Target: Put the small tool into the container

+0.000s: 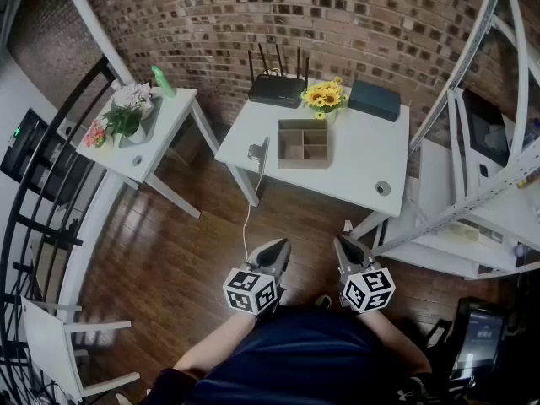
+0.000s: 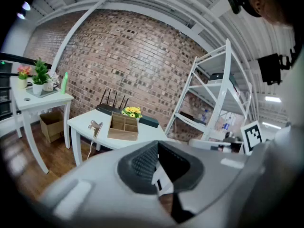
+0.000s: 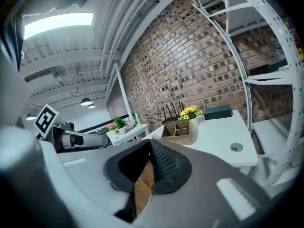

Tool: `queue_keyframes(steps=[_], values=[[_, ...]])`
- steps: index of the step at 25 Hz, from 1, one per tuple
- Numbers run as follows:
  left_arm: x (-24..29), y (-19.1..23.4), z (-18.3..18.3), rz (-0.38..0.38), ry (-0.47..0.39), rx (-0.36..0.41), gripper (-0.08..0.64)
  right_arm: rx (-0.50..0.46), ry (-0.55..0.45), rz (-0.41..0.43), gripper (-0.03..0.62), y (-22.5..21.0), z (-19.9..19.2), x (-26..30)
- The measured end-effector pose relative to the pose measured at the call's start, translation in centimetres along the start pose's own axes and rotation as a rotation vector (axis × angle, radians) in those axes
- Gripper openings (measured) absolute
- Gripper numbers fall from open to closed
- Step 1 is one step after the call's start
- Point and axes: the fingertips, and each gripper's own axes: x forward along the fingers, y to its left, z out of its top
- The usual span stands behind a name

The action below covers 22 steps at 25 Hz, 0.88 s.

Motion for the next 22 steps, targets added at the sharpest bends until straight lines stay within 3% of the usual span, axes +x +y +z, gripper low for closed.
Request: queue_keyframes(steps=[14, 22], values=[[2.9, -2.0, -0.6, 0.135, -0.023, -0.020, 0.004, 0.000, 0.003, 0.090, 0.011, -4.1, 0.9, -0.1], [1.4, 1.9, 0.4, 0.253, -0.015, -0.052, 0.004, 0.029, 0.048, 0.123, 0.011, -3.8, 0.5, 3.1]])
